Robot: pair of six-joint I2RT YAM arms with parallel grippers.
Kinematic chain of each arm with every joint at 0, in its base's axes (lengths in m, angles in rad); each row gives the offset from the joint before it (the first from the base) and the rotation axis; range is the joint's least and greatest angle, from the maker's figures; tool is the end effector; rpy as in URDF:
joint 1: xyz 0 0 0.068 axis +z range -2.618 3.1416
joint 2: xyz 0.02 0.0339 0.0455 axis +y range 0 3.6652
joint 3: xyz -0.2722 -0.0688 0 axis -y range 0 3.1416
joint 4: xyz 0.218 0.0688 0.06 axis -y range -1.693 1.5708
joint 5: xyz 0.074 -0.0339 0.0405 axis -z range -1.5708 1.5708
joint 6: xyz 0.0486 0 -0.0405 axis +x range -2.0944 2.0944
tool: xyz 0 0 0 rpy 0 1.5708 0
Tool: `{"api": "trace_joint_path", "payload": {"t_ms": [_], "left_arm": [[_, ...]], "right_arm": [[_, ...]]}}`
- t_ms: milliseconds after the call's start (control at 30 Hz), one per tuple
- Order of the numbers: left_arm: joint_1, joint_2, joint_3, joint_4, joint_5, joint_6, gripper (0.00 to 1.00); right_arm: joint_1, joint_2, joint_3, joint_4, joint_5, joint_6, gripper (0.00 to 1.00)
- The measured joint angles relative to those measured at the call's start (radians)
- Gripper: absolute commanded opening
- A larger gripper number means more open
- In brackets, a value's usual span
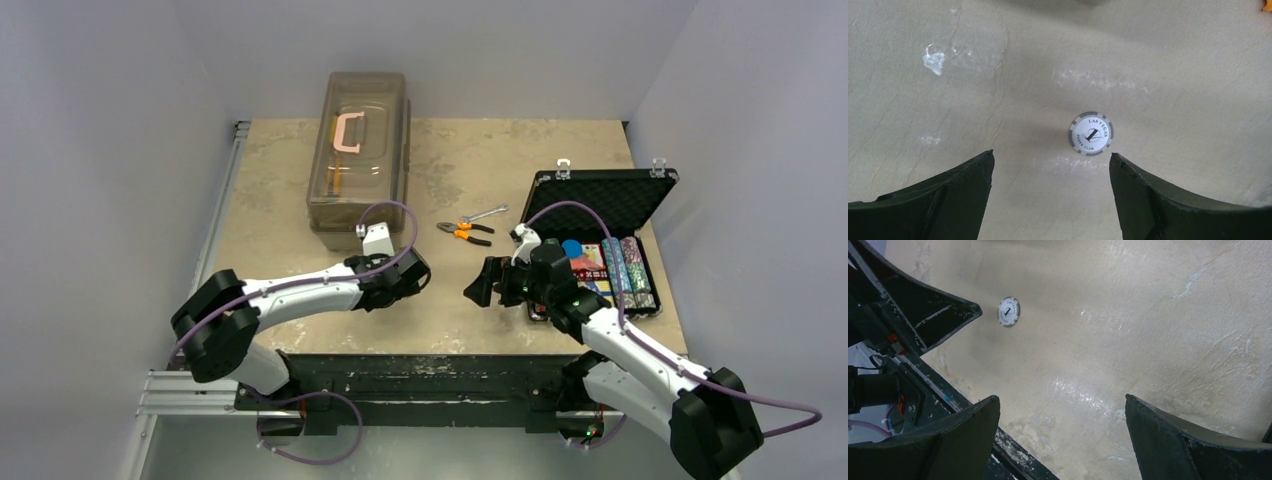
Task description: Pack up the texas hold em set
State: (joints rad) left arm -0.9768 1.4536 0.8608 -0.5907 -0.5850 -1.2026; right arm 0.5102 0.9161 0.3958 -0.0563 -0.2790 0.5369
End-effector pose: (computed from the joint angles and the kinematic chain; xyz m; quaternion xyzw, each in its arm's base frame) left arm 0.1598 -0.1886 0.2058 -0.1610 0.9274 -0.0324 0.3361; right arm 0.1457 0.0969 0.2073 -0.0547 0.8712 0.3419 0.3479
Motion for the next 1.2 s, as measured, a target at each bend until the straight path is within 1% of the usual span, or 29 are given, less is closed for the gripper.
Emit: {"api": "trace_joint_path", "payload": {"t_ms": [233, 367, 867, 1200], "left_arm": [[0.006, 0.158, 0.110, 0.032, 0.003, 0.043, 0.61], [0.000, 0.225, 0.153, 0.037, -0.001, 0.061, 0.53], [-0.006, 0.308, 0.175, 0.027, 0.005, 0.061, 0.50], [-0.006, 0.328, 0.198, 0.026, 0.010, 0.061, 0.44]], "right_arm": [[0.000, 0.000, 0.000, -0.013, 0.001, -0.005, 0.93], [0.000, 0.000, 0.000, -0.021, 0.001, -0.006, 0.93], [0.000, 0.018, 0.000, -0.032, 0.004, -0.004, 0.93], [0.000, 0.027, 0.000, -0.026, 0.004, 0.001, 0.93]]}}
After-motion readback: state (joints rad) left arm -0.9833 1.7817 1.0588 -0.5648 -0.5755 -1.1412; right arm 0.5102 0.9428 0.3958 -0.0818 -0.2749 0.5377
